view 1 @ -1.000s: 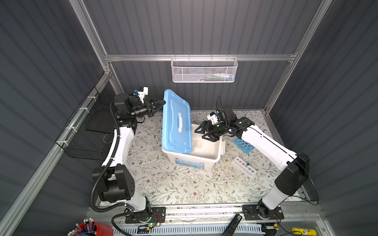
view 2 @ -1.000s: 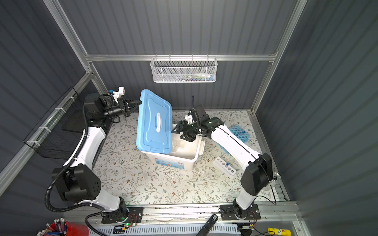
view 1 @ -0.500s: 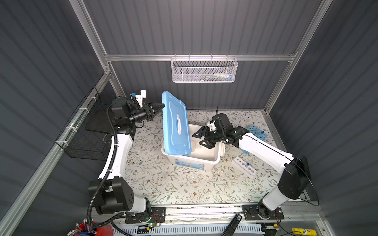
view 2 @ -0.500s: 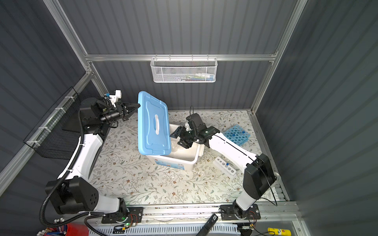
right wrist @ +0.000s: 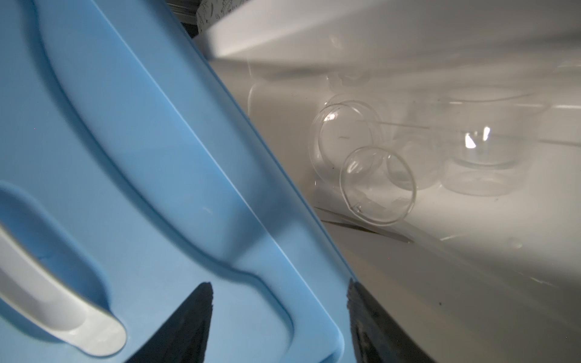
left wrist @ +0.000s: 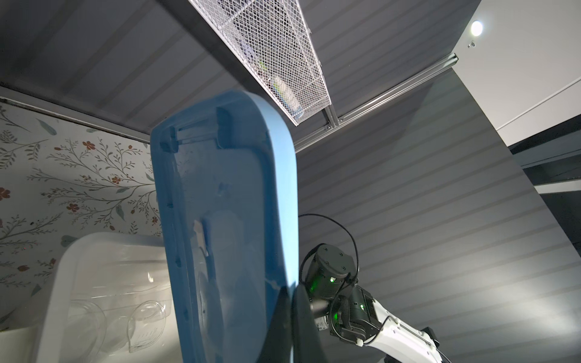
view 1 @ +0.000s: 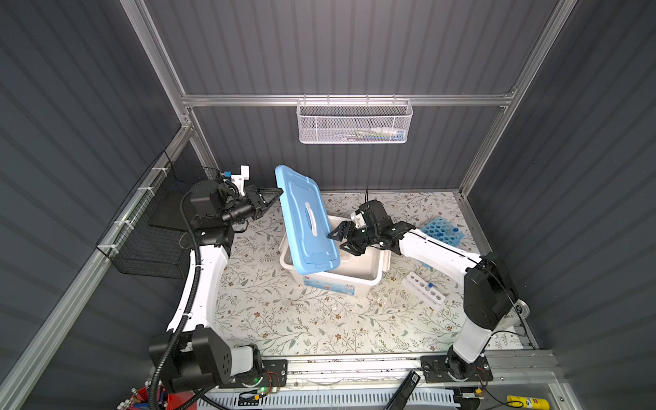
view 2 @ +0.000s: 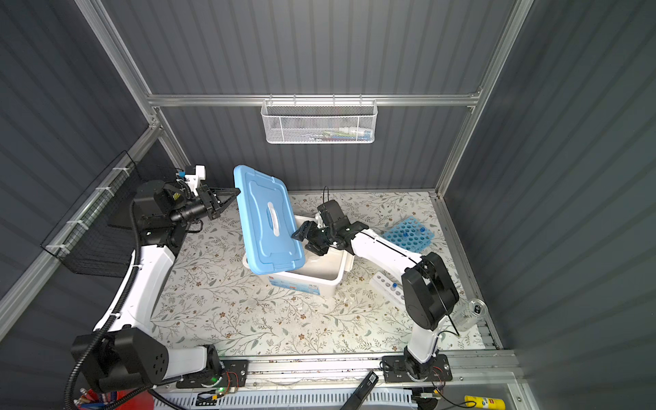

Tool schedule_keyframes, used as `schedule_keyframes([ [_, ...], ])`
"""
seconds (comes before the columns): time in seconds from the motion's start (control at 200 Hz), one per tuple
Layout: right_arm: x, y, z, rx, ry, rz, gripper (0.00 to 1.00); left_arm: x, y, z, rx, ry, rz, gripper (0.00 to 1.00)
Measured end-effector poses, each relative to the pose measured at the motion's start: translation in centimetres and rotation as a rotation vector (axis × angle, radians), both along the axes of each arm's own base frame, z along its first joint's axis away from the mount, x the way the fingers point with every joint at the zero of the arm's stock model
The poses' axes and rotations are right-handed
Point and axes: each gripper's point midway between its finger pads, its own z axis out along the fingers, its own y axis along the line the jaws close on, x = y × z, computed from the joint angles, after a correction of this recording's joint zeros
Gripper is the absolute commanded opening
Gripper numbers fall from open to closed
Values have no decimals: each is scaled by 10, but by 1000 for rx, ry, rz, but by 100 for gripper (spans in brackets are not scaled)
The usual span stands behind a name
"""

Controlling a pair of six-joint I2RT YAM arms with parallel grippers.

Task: Organize the chemistry lab equipment
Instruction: 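Tilt the light-blue lid down over the bin with both grippers, then lower the lid flat onto the bin top with both grippers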

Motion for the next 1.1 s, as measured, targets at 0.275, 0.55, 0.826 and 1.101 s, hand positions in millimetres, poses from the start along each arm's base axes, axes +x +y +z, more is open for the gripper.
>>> schedule_keyframes([
  [0.275, 9, -10, 9, -51, -57, 12, 70, -21, 6, -20, 36, 41, 75, 3],
  [0.55, 24, -32, 51, -203, -171, 4, 70, -49, 15, -71, 141, 160, 148, 14],
  [0.826, 17, -62, 47, -389, -174, 12, 70, -67, 26, -136, 251, 327, 196, 20],
  [1.101, 8, -82, 37, -507, -153, 36, 70, -75, 29, -153, 274, 352, 220, 38],
])
